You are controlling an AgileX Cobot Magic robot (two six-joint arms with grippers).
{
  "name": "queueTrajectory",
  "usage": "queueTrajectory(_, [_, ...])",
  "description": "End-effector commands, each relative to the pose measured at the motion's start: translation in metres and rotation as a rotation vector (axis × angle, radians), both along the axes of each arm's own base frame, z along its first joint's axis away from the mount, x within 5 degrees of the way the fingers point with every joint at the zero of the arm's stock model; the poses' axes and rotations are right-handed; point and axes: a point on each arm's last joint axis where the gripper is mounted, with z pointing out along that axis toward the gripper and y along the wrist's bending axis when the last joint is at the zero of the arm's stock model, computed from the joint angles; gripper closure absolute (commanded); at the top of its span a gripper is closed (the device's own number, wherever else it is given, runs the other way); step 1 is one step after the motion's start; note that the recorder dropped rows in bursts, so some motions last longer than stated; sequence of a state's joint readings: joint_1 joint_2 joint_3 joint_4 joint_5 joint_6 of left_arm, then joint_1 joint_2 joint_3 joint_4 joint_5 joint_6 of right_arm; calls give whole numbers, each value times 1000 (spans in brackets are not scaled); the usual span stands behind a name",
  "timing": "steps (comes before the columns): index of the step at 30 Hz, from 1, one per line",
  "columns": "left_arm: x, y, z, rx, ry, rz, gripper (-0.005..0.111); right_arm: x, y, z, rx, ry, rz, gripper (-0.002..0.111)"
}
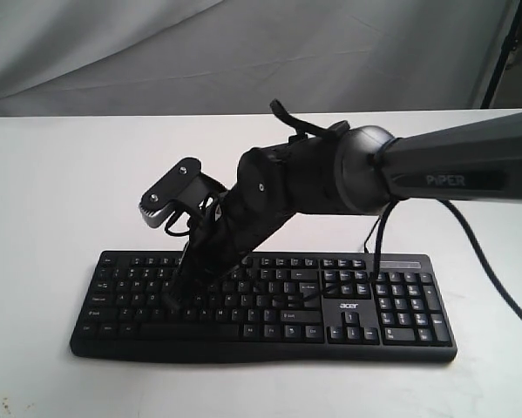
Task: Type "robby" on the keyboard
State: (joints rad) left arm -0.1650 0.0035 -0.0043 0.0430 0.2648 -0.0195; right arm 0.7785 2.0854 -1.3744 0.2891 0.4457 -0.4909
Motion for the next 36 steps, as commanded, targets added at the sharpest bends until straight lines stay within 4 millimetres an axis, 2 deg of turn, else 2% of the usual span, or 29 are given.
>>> queueTrajectory(1, [0, 0, -1, 1, -5, -6, 107, -1, 1, 1, -3, 18, 3, 108])
queueTrajectory(17, [0, 0, -1, 1, -5, -6, 107, -3, 5, 1, -1, -3, 29, 108])
queueTrajectory(25, [0, 0, -1, 1, -5, -6, 107, -2, 5, -13, -19, 12, 26, 108])
queueTrajectory(33, [0, 0, -1, 1, -5, -6, 107, -1, 6, -11, -10, 3, 23, 108])
queueTrajectory(36, [0, 0, -1, 1, -5, -6, 107, -3, 6, -18, -24, 28, 25, 108])
